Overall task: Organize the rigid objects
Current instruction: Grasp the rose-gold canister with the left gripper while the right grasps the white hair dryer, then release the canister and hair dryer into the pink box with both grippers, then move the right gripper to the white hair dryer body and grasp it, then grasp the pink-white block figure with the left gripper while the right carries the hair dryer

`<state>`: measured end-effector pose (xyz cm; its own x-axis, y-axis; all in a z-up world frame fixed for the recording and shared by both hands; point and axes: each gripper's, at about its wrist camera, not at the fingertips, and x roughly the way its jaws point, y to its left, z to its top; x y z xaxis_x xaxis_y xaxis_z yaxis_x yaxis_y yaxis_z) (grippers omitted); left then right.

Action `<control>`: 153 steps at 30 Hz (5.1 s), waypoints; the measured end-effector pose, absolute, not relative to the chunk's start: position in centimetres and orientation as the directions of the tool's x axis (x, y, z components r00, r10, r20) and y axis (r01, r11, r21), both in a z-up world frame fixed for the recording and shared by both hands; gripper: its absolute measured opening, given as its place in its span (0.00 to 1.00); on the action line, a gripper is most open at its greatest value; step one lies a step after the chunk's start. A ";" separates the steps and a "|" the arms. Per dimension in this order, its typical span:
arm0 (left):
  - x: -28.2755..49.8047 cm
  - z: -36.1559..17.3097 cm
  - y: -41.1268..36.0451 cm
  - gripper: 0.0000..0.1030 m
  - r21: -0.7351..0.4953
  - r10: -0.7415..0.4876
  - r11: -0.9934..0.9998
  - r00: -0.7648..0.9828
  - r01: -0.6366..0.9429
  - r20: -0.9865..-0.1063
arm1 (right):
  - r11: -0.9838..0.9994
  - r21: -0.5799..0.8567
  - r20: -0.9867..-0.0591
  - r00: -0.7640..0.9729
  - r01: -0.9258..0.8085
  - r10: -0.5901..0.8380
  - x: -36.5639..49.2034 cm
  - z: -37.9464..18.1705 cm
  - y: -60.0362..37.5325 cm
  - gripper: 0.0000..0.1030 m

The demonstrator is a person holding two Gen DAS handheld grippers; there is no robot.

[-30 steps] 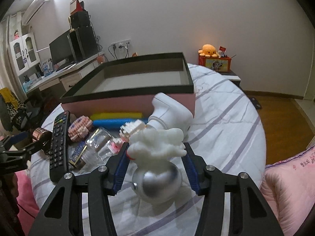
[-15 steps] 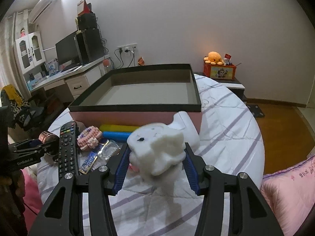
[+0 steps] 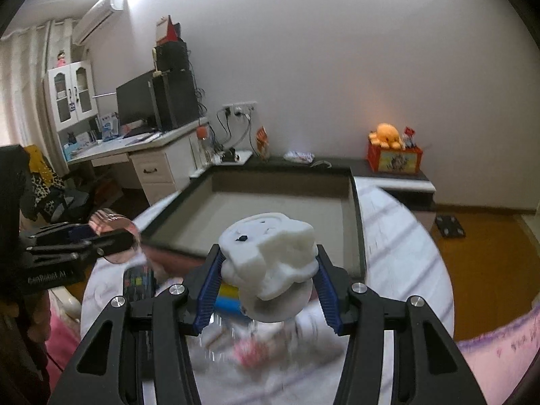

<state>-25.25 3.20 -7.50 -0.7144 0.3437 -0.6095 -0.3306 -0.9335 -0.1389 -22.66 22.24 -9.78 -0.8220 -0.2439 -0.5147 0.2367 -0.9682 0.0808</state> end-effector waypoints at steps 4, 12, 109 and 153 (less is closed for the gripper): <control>-28.9 -8.0 5.3 0.54 -0.127 0.334 -0.934 -0.695 -0.333 -0.637 | -0.966 0.084 -0.565 -0.786 0.246 -0.250 -27.5 -10.6 21.1 0.51; -34.1 -11.6 5.9 0.54 -0.119 0.275 -0.954 -0.641 -0.276 -0.716 | -0.967 0.120 -0.632 -0.734 0.225 -0.249 -31.9 -13.6 20.8 0.52; -20.7 -13.9 9.5 1.00 0.060 0.233 -0.927 -0.693 -0.371 -0.682 | -0.945 0.304 -0.639 -0.710 0.121 -0.296 -23.5 -18.1 29.9 0.64; -23.7 -8.5 10.5 0.32 0.026 0.270 -0.929 -0.726 -0.368 -0.633 | -0.960 0.160 -0.564 -0.777 0.230 -0.280 -21.8 -11.8 28.0 0.64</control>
